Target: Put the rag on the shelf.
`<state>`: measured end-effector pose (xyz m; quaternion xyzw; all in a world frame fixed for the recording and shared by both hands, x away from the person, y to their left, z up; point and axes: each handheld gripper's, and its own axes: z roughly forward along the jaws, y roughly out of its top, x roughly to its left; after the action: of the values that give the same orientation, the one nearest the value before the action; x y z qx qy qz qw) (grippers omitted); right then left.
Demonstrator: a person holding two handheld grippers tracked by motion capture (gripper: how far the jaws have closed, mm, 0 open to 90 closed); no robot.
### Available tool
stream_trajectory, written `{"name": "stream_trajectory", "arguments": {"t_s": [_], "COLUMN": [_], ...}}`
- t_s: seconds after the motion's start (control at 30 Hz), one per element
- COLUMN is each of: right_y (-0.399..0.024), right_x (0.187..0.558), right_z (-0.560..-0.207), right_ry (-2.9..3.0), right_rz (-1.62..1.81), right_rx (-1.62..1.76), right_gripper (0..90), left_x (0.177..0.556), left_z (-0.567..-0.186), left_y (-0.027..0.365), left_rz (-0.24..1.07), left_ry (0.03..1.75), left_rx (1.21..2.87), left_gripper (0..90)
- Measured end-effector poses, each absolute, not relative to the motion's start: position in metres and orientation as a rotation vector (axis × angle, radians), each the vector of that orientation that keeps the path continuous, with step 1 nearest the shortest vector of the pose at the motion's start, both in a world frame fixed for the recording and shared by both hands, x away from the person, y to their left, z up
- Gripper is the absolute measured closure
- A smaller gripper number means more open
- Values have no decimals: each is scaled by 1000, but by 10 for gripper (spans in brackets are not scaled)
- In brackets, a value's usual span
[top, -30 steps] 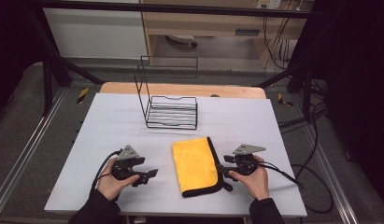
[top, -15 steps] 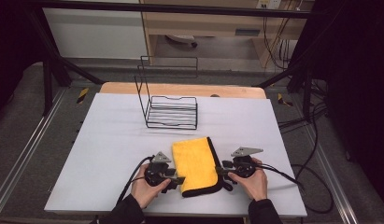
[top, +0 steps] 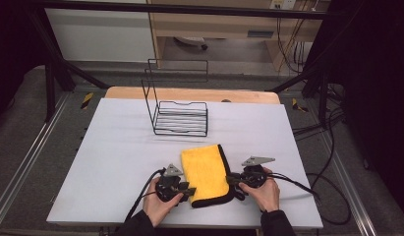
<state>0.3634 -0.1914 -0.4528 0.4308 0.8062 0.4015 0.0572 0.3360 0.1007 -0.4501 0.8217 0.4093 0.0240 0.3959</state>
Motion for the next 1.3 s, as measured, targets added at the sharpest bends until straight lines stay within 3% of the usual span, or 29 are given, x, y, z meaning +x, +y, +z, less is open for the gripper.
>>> {"name": "stream_trajectory", "arguments": {"t_s": [0.2,0.3,0.57,1.07,1.3], "right_y": [-189,-189,-184,-162,-165], "right_x": [362,362,352,335,337], "right_z": [-451,-449,-443,-448,-448], "right_ry": [2439,2433,2431,2498,2510], "right_rz": [1210,1220,1292,1336,1299], "right_rx": [1308,1318,1358,1350,1252], "right_gripper": [788,808,825,823,705], "left_x": [336,336,339,333,335], "left_z": [-449,-448,-440,-433,-430], "left_y": [101,102,116,150,154], "left_rz": [38,37,10,-15,31], "left_ry": [1045,1032,1017,974,971], "left_rx": [2086,2085,2117,2207,2185], "left_gripper": [718,810,869,881,813]}}
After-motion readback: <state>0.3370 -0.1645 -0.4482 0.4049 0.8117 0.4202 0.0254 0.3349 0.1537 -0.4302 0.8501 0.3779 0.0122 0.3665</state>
